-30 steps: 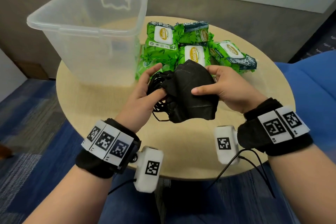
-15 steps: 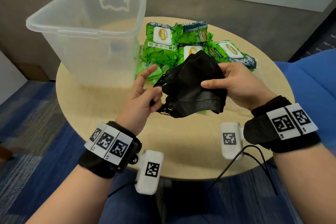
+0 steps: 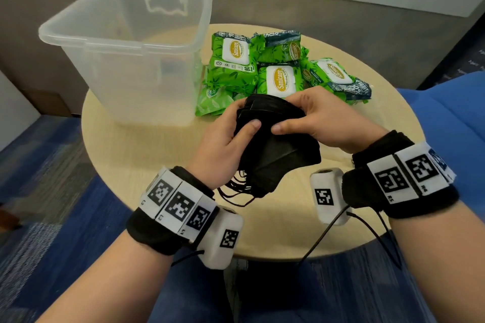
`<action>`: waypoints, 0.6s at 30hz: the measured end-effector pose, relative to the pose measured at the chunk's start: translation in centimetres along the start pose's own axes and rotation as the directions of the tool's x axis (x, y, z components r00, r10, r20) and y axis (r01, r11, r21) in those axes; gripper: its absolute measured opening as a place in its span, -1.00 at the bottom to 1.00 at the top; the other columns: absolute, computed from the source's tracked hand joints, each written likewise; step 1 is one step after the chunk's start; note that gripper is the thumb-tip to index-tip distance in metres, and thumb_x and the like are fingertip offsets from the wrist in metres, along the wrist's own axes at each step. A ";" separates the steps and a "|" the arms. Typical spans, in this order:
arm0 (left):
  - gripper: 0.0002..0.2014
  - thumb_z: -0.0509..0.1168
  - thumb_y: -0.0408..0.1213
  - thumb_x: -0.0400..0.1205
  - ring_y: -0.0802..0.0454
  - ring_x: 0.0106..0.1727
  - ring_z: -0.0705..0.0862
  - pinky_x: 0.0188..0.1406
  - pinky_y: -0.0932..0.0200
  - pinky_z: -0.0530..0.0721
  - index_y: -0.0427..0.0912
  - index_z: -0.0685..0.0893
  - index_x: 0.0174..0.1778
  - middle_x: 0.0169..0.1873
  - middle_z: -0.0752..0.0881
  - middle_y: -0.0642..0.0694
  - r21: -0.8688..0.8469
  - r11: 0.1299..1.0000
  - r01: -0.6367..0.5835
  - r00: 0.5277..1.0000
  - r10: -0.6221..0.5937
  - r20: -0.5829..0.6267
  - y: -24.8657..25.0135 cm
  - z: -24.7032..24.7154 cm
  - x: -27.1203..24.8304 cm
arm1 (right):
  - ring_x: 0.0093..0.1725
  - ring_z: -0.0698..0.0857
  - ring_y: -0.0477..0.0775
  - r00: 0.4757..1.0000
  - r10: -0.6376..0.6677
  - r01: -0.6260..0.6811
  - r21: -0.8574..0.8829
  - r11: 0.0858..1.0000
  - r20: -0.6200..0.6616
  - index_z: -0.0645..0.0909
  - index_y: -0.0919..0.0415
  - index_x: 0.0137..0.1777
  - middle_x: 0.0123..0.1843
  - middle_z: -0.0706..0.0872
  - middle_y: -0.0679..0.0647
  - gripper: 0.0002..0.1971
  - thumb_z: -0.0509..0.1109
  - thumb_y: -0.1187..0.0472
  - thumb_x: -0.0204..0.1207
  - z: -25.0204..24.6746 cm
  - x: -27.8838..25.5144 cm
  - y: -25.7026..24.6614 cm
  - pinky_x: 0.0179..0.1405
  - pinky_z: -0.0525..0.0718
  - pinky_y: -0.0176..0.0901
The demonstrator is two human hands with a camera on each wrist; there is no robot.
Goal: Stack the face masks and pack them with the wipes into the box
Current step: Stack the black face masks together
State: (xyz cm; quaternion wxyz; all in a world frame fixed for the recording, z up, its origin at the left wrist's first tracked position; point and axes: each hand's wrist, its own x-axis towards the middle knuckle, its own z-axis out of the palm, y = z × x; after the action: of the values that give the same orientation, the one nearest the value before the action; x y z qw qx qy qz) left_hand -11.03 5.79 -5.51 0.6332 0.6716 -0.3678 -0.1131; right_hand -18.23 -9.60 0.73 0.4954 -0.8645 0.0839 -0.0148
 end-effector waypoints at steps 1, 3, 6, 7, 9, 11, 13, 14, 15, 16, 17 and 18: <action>-0.57 0.18 -0.15 0.57 0.12 0.18 0.65 0.22 0.14 0.59 -0.24 0.49 0.35 0.12 0.70 -0.04 -0.010 1.000 -0.005 1.000 0.005 -0.005 0.0 -0.1 -0.1 | -0.12 0.72 0.17 1.000 -0.005 0.005 0.000 1.000 0.008 0.65 0.45 0.09 0.01 0.74 0.43 -0.76 0.43 0.45 0.43 0.0 -0.1 0.0 0.02 0.70 0.14; -0.61 0.16 -0.15 0.59 0.16 0.14 0.66 0.16 0.23 0.60 -0.23 0.51 0.30 0.09 0.70 -0.02 -0.005 1.000 -0.013 1.000 0.013 -0.005 0.0 -0.1 -0.2 | -0.06 0.71 0.14 0.999 -0.029 0.029 0.001 1.000 0.016 0.60 0.39 0.11 0.03 0.73 0.38 -0.78 0.40 0.45 0.47 0.3 -0.2 -0.2 0.04 0.69 0.11; -0.59 0.10 -0.13 0.63 0.37 0.04 0.60 0.07 0.49 0.52 -0.22 0.41 0.36 0.03 0.63 0.14 0.079 0.995 -0.056 0.998 0.058 -0.031 0.0 0.0 -0.3 | -0.02 0.65 0.04 0.995 -0.094 0.095 -0.043 0.995 0.026 0.45 0.22 0.16 0.01 0.67 0.19 -0.72 0.37 0.45 0.51 0.9 -0.3 -0.2 0.03 0.68 0.05; -0.57 0.08 -0.14 0.66 0.39 0.04 0.56 0.05 0.56 0.48 -0.24 0.35 0.42 0.04 0.59 0.16 0.111 0.992 -0.068 0.997 0.072 -0.035 -0.1 0.1 -0.3 | -0.02 0.64 0.00 0.993 -0.111 0.113 -0.076 0.991 0.035 0.42 0.17 0.18 0.01 0.66 0.12 -0.69 0.36 0.43 0.52 1.0 -0.3 -0.2 0.03 0.67 0.04; -0.53 0.05 -0.22 0.72 0.41 0.12 0.48 0.07 0.67 0.38 -0.22 0.18 0.55 0.16 0.53 0.11 0.144 0.987 -0.068 0.997 0.071 -0.015 -0.3 0.2 -0.2 | 0.01 0.66 0.03 0.990 -0.129 0.136 -0.134 0.982 0.059 0.37 0.09 0.23 0.05 0.65 0.08 -0.66 0.34 0.37 0.55 1.3 -0.3 -0.3 0.04 0.69 0.06; -0.46 0.03 -0.24 0.73 0.58 0.21 0.32 0.14 0.76 0.23 -0.20 0.03 0.62 0.31 0.36 0.21 0.145 0.987 -0.068 0.998 0.066 0.022 -0.2 0.3 -0.3 | 0.06 0.67 0.12 0.985 -0.150 0.163 -0.162 0.973 0.090 0.33 0.07 0.33 0.10 0.65 0.15 -0.60 0.32 0.32 0.56 1.6 -0.3 -0.4 0.05 0.70 0.09; -0.38 -0.02 -0.19 0.64 0.76 0.25 0.16 0.19 0.79 0.10 -0.16 -0.03 0.63 0.34 0.17 0.38 0.102 0.992 -0.068 0.997 0.065 0.034 -0.1 0.4 -0.5 | -0.02 0.68 0.04 0.976 -0.185 0.201 -0.157 0.967 0.114 0.29 0.05 0.39 0.06 0.65 0.07 -0.55 0.30 0.35 0.56 1.9 -0.4 -0.5 -0.03 0.70 -0.04; -0.37 -0.04 -0.17 0.61 0.75 0.31 0.15 0.25 0.76 0.11 -0.13 -0.03 0.63 0.40 0.16 0.36 0.046 0.997 -0.055 0.998 0.054 0.025 0.1 0.3 -0.5 | -0.07 0.67 -0.04 0.971 -0.208 0.224 -0.140 0.965 0.119 0.29 0.00 0.36 0.03 0.64 -0.04 -0.54 0.30 0.35 0.55 2.0 -0.4 -0.5 -0.09 0.69 -0.14; -0.36 -0.04 -0.17 0.59 0.63 0.39 0.20 0.32 0.68 0.16 -0.09 0.00 0.63 0.48 0.20 0.26 -0.023 0.999 -0.034 0.999 0.034 0.007 0.2 0.2 -0.5 | -0.10 0.67 -0.10 0.967 -0.227 0.240 -0.117 0.964 0.114 0.32 -0.08 0.31 0.00 0.63 -0.13 -0.54 0.32 0.34 0.51 2.0 -0.4 -0.5 -0.13 0.67 -0.21; -0.38 -0.02 -0.16 0.58 0.42 0.43 0.33 0.35 0.56 0.29 -0.06 0.06 0.62 0.51 0.32 0.10 -0.085 0.996 -0.014 1.000 0.013 -0.010 0.2 0.0 -0.5 | -0.13 0.68 -0.08 0.966 -0.237 0.246 -0.093 0.965 0.099 0.36 -0.14 0.24 -0.04 0.65 -0.11 -0.56 0.34 0.32 0.46 1.9 -0.5 -0.5 -0.17 0.68 -0.22; -0.40 0.02 -0.16 0.58 0.23 0.33 0.50 0.30 0.42 0.44 -0.02 0.13 0.60 0.39 0.49 -0.03 -0.131 0.991 0.001 1.000 -0.004 -0.023 0.3 -0.2 -0.6 | -0.14 0.69 0.01 0.968 -0.242 0.247 -0.082 0.965 0.074 0.42 -0.16 0.16 -0.08 0.68 -0.02 -0.59 0.37 0.30 0.41 1.8 -0.4 -0.4 -0.20 0.69 -0.17; -0.43 0.07 -0.17 0.57 0.12 0.15 0.62 0.18 0.26 0.56 0.03 0.20 0.56 0.20 0.62 -0.11 -0.159 0.987 0.012 0.999 -0.018 -0.031 0.4 -0.4 -0.6 | -0.13 0.70 0.11 0.967 -0.251 0.253 -0.092 0.963 0.040 0.48 -0.15 0.08 -0.12 0.69 0.07 -0.63 0.40 0.29 0.37 1.7 -0.4 -0.3 -0.19 0.71 -0.10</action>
State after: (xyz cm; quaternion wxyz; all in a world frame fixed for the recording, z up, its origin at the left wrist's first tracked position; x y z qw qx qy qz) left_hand -11.33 6.54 -5.24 0.6897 0.6234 -0.3422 -0.1360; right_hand -18.36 -7.94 0.18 0.4486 -0.8910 -0.0331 -0.0616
